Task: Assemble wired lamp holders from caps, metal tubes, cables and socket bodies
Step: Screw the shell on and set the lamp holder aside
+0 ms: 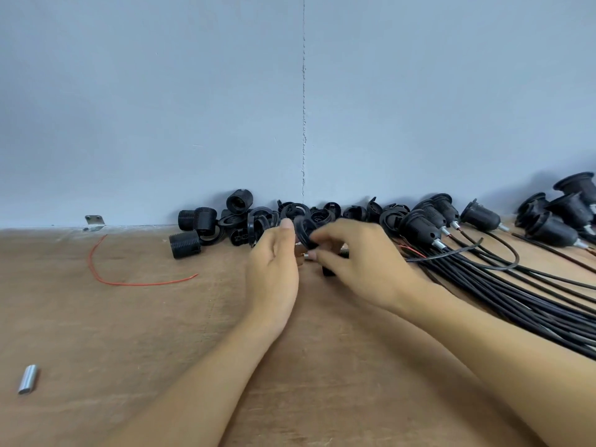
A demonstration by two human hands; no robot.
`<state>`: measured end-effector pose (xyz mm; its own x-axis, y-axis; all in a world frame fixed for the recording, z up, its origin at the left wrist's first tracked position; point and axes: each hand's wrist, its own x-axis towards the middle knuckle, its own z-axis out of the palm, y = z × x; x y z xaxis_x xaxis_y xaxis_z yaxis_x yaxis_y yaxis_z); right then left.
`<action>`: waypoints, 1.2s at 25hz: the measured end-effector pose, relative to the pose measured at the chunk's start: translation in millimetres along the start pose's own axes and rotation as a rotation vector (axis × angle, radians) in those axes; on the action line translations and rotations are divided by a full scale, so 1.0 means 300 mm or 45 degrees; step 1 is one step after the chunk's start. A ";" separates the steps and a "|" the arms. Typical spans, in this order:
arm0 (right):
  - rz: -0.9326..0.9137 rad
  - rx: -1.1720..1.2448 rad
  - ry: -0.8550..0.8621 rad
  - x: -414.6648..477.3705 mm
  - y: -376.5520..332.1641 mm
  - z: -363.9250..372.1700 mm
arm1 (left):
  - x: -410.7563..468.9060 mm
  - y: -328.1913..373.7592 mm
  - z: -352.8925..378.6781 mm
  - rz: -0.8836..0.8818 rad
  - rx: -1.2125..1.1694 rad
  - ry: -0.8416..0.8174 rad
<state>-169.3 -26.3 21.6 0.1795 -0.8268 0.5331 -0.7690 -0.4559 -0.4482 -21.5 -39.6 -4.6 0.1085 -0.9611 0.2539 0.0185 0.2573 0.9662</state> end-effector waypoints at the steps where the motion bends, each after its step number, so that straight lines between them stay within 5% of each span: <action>1: -0.014 -0.017 -0.033 -0.030 0.011 -0.008 | -0.003 -0.002 0.003 0.026 0.033 -0.007; 6: -0.006 0.044 -0.060 -0.072 0.047 -0.068 | -0.005 -0.015 0.018 0.077 0.130 -0.046; 10: 0.169 -0.286 -0.180 -0.104 0.098 -0.078 | -0.009 -0.012 0.017 0.168 0.325 0.058; 16: 0.126 -0.154 -0.041 -0.143 0.109 -0.062 | -0.035 -0.010 0.022 0.276 0.544 -0.167; 30: 0.181 -0.047 0.081 -0.137 0.077 -0.074 | -0.049 0.002 0.044 -0.009 0.095 -0.047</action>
<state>-207.9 4.5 5.3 0.0289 -0.8590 0.5111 -0.8059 -0.3225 -0.4966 -36.1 -26.6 -7.1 0.0715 -0.9663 0.2473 -0.0553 0.2438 0.9683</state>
